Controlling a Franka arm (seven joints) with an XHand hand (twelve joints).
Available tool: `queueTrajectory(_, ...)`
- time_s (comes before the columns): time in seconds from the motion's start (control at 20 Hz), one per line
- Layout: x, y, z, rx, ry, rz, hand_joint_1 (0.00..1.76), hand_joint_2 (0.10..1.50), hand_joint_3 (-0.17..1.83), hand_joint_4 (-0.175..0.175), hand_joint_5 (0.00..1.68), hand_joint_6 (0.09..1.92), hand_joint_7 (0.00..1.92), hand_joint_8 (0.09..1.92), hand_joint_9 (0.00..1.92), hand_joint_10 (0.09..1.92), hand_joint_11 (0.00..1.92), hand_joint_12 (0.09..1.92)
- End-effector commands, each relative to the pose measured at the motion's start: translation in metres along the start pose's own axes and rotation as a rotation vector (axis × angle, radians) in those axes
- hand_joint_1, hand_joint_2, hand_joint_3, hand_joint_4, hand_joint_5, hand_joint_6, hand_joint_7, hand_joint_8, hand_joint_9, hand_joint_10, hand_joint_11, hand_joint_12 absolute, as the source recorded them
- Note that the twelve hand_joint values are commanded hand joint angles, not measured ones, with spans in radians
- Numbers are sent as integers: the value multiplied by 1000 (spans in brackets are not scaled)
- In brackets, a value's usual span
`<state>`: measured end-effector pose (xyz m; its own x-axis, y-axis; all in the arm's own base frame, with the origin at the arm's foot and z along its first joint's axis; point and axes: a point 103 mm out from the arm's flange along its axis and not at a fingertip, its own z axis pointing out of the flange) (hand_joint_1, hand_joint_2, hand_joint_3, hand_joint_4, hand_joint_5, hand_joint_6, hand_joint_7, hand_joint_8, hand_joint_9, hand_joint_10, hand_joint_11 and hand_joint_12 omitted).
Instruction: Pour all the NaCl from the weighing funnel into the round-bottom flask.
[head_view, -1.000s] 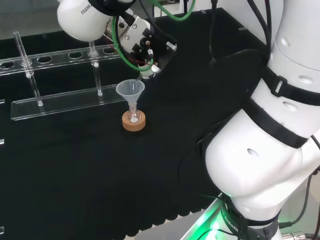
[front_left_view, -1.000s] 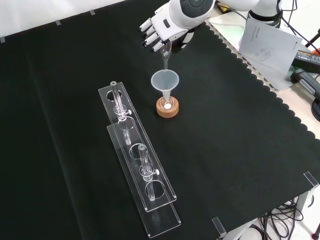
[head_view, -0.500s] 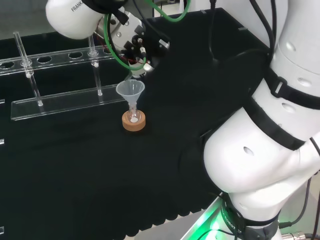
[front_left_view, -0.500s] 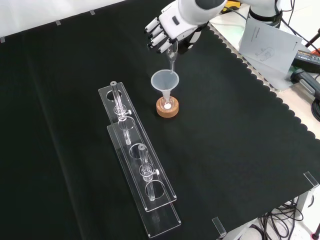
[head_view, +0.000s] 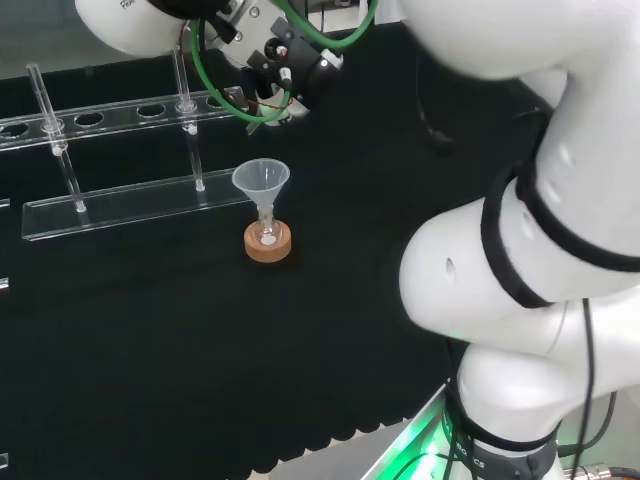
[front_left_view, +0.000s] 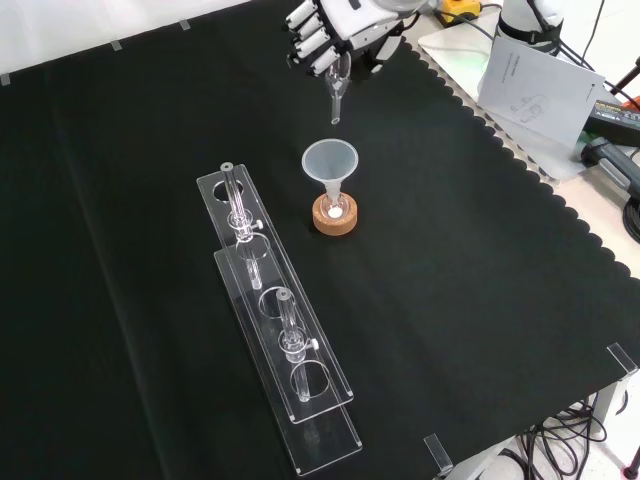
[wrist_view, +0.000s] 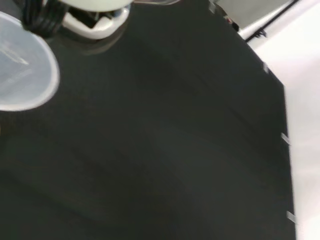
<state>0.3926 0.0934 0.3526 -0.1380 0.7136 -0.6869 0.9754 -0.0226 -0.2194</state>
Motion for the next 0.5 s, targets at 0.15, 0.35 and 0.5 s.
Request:
queueTrajectory(0.15, 34, 17, 41, 71, -94, -47, 1102, 705, 597, 175, 1222, 739, 626, 640, 984, 327, 752, 1083)
queueTrajectory(0.35, 36, 16, 36, 45, -93, -50, 1102, 705, 597, 175, 1222, 739, 624, 639, 983, 326, 753, 1082)
queueTrajectory(0.5, 37, 17, 35, 40, -95, -53, 1102, 705, 597, 175, 1222, 739, 623, 639, 982, 325, 754, 1081)
